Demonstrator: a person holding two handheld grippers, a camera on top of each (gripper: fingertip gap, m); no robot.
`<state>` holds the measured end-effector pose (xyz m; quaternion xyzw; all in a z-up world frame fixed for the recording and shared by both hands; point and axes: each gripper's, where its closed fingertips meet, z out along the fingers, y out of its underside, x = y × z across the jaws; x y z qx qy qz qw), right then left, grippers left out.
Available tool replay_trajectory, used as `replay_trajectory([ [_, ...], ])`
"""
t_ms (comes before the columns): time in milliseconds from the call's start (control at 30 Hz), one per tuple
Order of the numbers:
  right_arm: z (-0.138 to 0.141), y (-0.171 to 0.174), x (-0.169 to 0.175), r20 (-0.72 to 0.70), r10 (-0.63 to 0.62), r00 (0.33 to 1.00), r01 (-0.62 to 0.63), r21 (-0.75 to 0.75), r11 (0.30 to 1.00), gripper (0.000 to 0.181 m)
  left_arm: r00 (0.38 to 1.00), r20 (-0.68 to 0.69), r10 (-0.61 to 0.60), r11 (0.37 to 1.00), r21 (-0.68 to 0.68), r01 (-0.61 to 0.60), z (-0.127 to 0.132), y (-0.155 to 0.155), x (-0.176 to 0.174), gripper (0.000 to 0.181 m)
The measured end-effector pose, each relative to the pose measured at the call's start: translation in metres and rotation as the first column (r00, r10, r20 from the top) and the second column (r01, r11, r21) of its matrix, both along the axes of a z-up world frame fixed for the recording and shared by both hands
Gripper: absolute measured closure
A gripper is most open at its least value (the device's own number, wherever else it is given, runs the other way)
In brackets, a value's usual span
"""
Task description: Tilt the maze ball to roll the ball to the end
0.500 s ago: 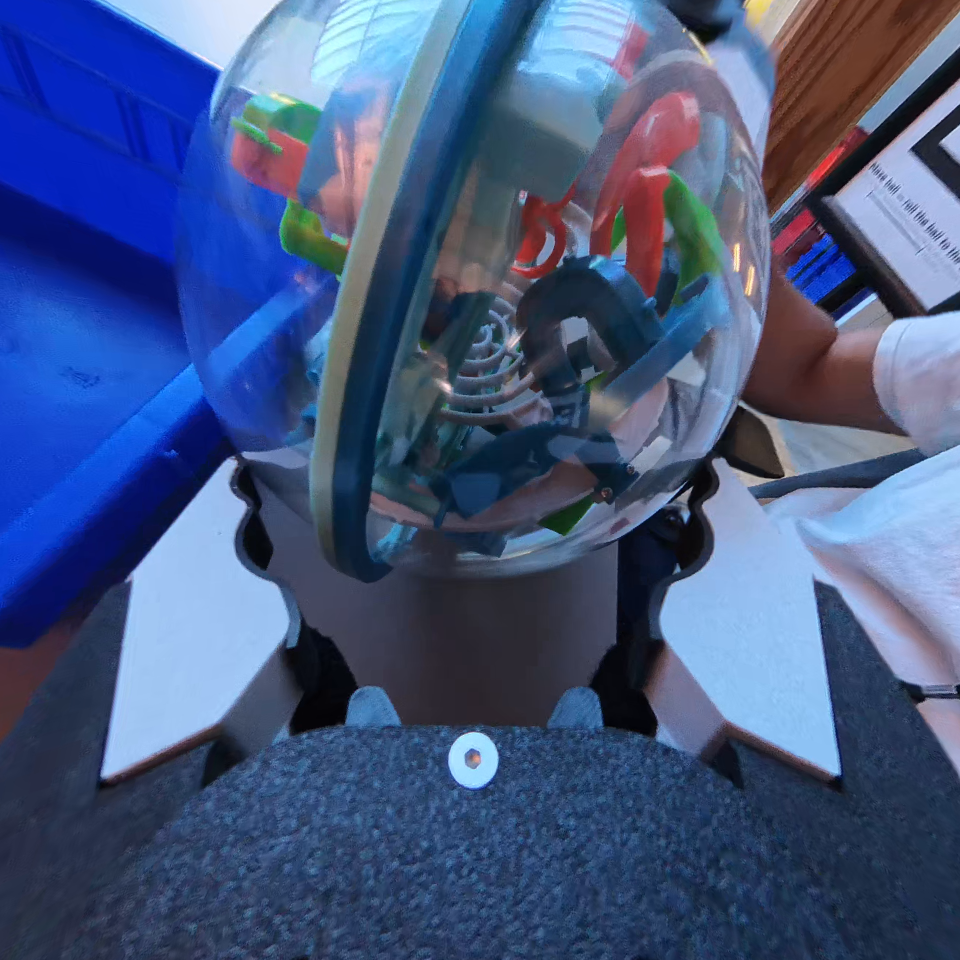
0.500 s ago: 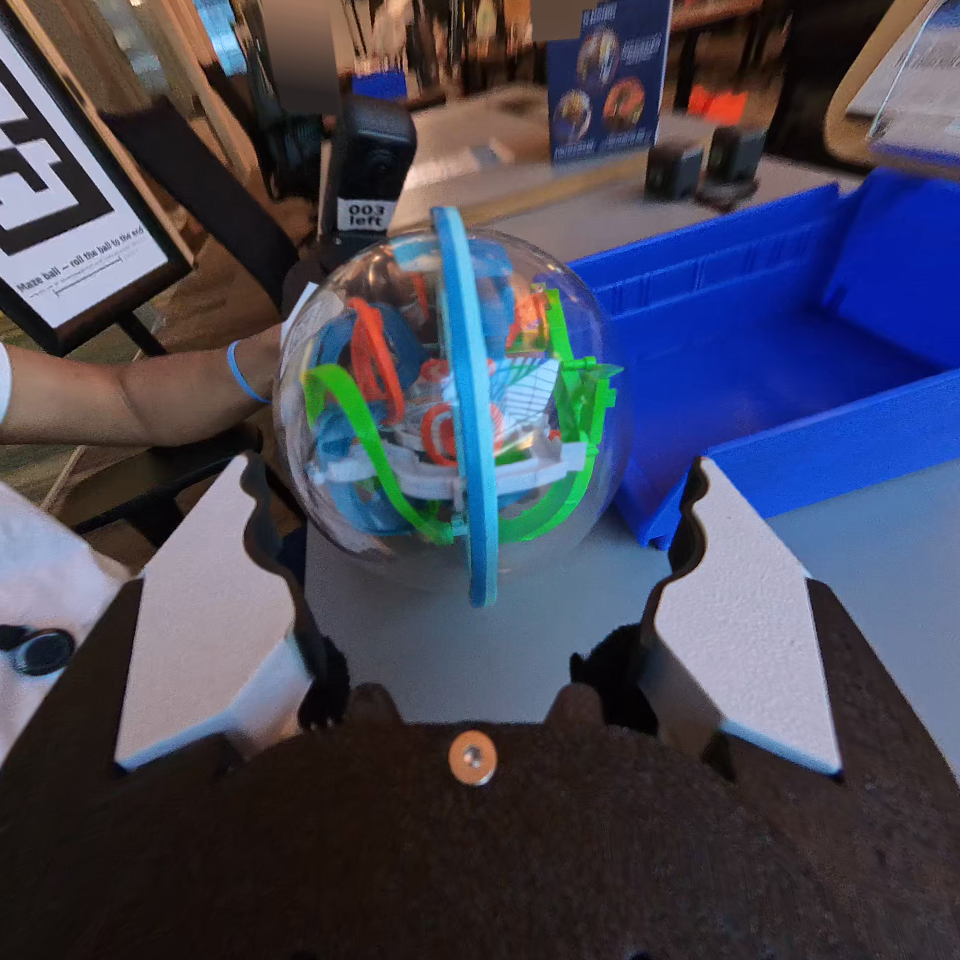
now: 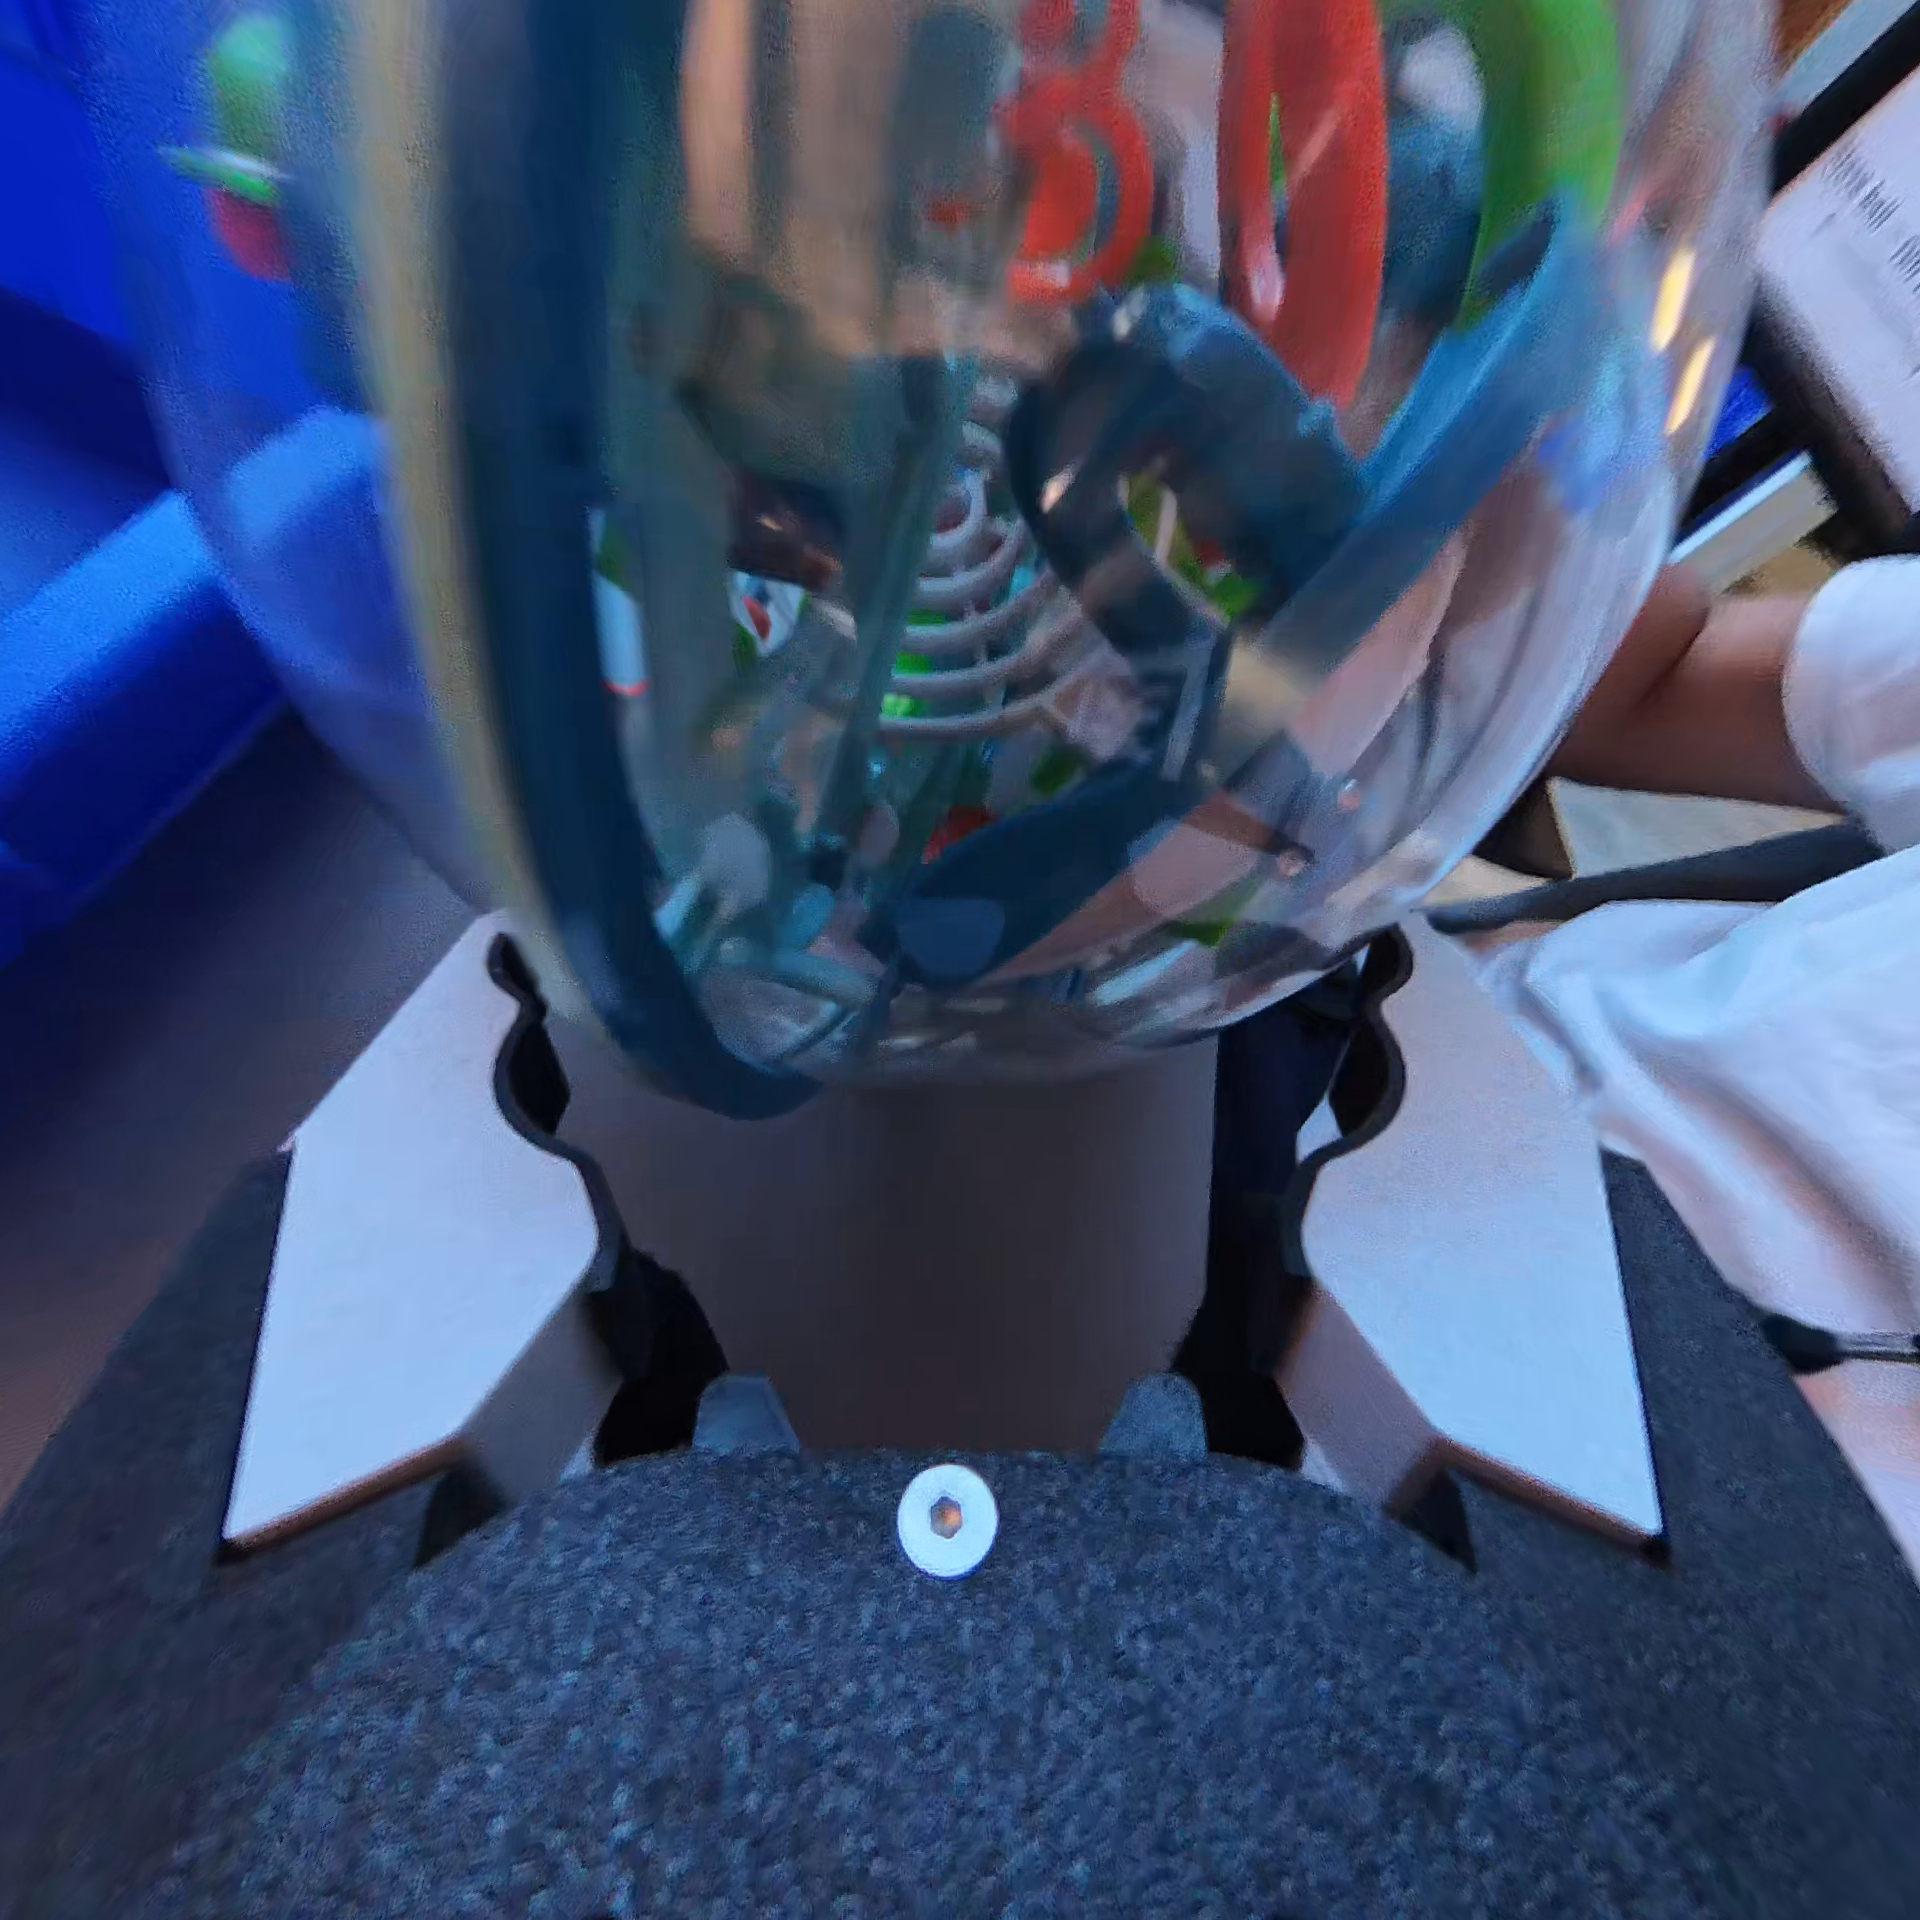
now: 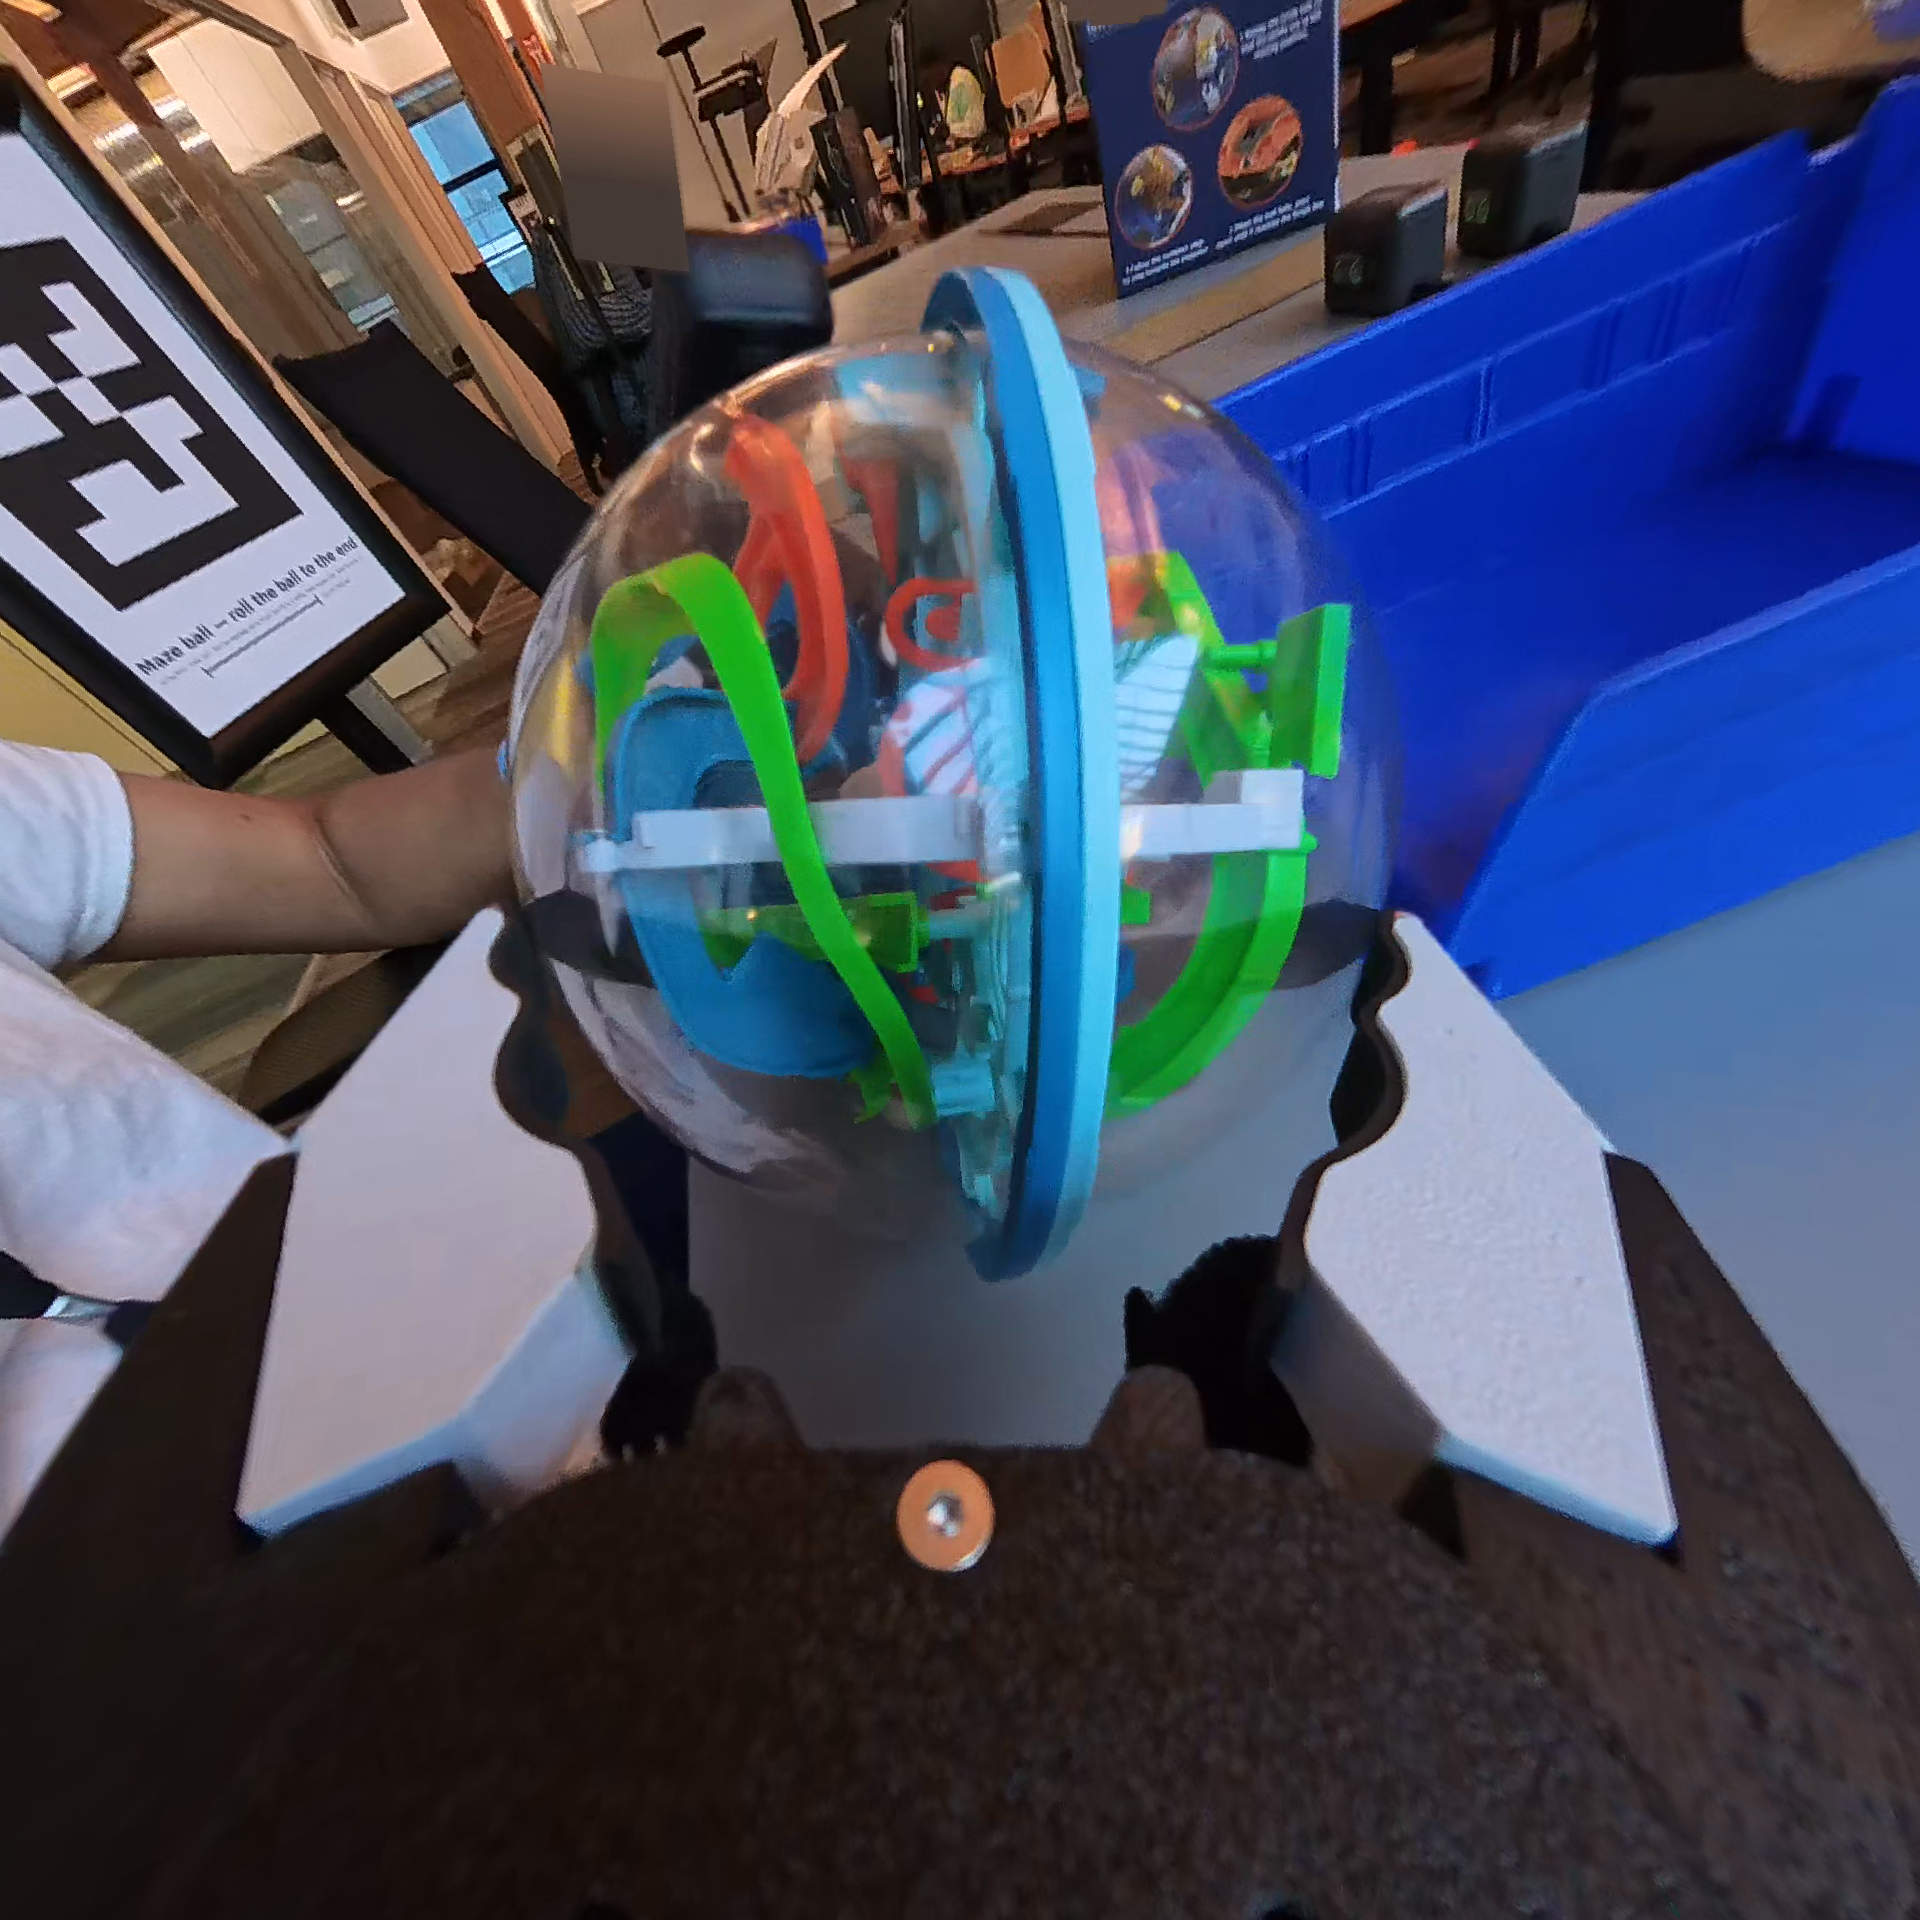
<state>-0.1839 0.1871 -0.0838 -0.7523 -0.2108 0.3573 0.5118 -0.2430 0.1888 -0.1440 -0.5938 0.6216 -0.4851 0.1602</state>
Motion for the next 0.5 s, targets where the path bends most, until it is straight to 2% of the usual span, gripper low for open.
replay_trajectory([
  [67, 0.0, -0.002, 0.005, -0.013, 0.007, 1.0, -0.008, -0.041, 0.999, 0.033, 0.999, -0.028, -0.017, 0.999, 0.029, 0.018, -0.006, -0.008, 0.003, 0.028],
  [167, -0.003, -0.009, 0.01, 0.001, 0.025, 1.0, -0.025, -0.056, 0.998, 0.033, 1.0, 0.002, -0.015, 1.0, -0.015, 0.015, 0.002, -0.011, 0.006, 0.025],
  [233, -0.004, -0.014, 0.009, 0.038, 0.034, 0.999, -0.033, -0.043, 0.999, 0.033, 0.999, 0.036, -0.015, 0.997, -0.073, 0.018, 0.011, -0.011, 0.006, 0.03],
  [300, -0.002, -0.017, 0.006, 0.082, 0.017, 0.996, -0.016, -0.023, 1.0, 0.033, 0.999, 0.052, -0.013, 0.996, -0.083, 0.017, 0.013, -0.01, 0.007, 0.035],
  [333, -0.001, -0.017, 0.005, 0.11, 0.006, 0.994, -0.003, -0.027, 1.0, 0.031, 0.998, 0.053, -0.014, 0.997, -0.078, 0.019, 0.012, -0.01, 0.008, 0.032],
  [400, 0.004, -0.017, 0.003, 0.163, -0.011, 0.987, 0.015, -0.023, 1.0, 0.033, 0.999, 0.047, -0.024, 0.997, -0.077, 0.027, 0.01, -0.015, 0.01, 0.026],
  [500, 0.02, -0.016, 0.0, 0.147, -0.053, 0.988, 0.054, -0.007, 0.999, 0.033, 0.997, 0.042, -0.06, 0.985, -0.159, 0.066, 0.009, -0.027, 0.012, 0.023],
])
